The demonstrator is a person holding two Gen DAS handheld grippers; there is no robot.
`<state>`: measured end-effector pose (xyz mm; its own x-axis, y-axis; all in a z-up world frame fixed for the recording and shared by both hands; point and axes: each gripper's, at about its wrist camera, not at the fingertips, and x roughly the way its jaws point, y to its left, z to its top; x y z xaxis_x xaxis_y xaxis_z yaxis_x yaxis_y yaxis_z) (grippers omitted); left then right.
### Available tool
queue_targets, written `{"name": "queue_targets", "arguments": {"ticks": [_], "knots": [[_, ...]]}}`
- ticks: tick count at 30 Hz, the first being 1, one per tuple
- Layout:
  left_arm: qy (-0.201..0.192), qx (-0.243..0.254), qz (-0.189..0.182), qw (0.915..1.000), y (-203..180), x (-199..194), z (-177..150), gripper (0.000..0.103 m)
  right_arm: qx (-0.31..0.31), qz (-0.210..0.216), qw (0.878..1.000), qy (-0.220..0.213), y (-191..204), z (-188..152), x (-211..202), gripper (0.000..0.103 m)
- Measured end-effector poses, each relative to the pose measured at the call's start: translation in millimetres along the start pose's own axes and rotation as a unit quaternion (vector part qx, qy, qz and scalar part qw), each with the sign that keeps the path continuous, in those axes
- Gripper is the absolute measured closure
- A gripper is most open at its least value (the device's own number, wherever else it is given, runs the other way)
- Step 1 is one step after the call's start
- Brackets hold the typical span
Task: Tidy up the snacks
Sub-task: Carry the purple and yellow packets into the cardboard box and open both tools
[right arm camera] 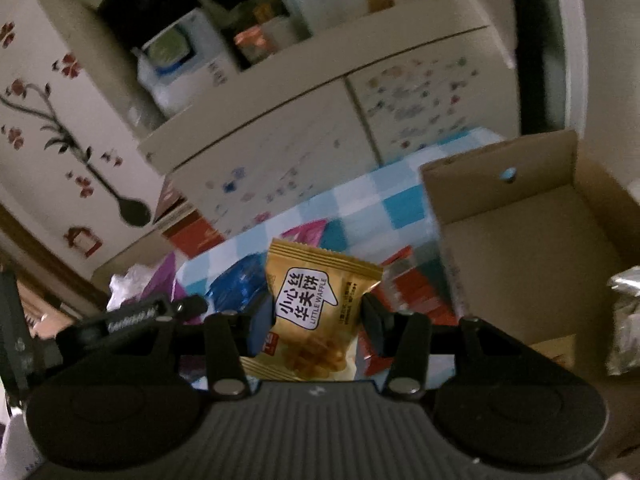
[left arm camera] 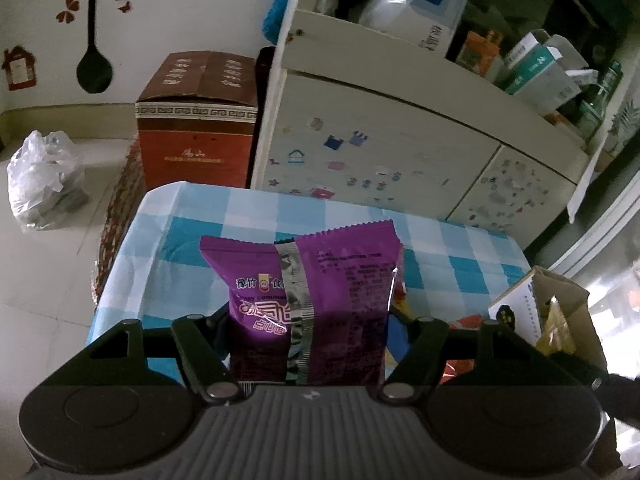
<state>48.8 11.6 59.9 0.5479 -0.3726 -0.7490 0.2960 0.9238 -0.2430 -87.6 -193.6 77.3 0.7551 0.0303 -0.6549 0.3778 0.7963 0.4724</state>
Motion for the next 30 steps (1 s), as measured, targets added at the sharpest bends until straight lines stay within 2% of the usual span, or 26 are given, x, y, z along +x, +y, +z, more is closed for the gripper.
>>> {"name": "queue_targets", "arguments": {"ticks": [6, 11, 17, 22, 30], "knots": [[-0.003, 0.009, -0.023, 0.9997, -14.6, -4.3, -4.2, 0.028, 0.02, -0.013, 0.999, -0.022, -17.6, 15.0, -15.9, 0.054], [-0.006, 0.033, -0.061, 0.9976, -39.7, -10.8, -12.9, 0.028, 0.029, -0.019, 0.998, -0.047, -31.7, 24.8, -33.3, 0.054], [-0.013, 0.055, -0.123, 0.9909, -77.1, -23.5, -23.4, 0.028, 0.042, -0.032, 0.996, -0.077, -50.7, 35.2, -54.4, 0.054], [-0.013, 0.041, -0.177, 0.9832, -105.5, -31.1, -32.3, 0.028, 0.052, -0.044, 0.993, -0.098, -69.5, 41.8, -72.7, 0.054], [0.011, 0.014, -0.23, 0.973, -152.2, -25.5, -49.3, 0.028, 0.079, -0.056, 0.988, -0.118, -96.7, 50.3, -93.6, 0.054]]}}
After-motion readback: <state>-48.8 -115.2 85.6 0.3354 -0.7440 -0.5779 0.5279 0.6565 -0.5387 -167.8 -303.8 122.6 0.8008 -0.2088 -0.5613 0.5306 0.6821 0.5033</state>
